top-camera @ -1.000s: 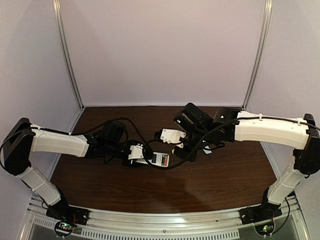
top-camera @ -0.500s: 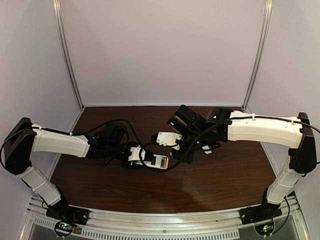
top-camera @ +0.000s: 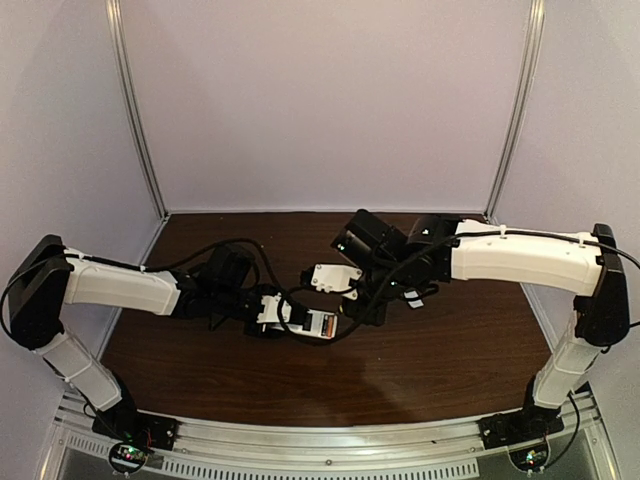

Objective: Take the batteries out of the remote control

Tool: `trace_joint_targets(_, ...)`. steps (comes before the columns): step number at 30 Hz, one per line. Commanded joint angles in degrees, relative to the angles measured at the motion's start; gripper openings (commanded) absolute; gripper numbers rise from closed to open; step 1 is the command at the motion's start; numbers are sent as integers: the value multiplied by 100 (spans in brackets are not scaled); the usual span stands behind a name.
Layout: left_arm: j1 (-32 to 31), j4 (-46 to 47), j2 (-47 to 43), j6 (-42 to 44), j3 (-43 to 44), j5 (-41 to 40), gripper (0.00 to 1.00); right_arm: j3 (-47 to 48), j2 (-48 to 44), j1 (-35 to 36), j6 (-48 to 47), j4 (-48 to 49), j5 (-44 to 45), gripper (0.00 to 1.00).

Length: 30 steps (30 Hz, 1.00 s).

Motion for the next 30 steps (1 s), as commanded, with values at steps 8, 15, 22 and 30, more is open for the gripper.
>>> trace_joint_targets(8,-69,1003,-114,120,24,-186,0,16,279,70,11,-349,-211,0)
trace_joint_targets(15,-82,1086,-121,143,-12,-259,0,25,323,73,11,-305,-281,0)
trace_joint_targets(22,-113,1239,-109,294,-117,-486,0,39,378,71,8,-232,-484,0)
trace_joint_targets(30,-140,1446,-140,367,-210,-652,0,95,452,60,-23,-255,-539,0)
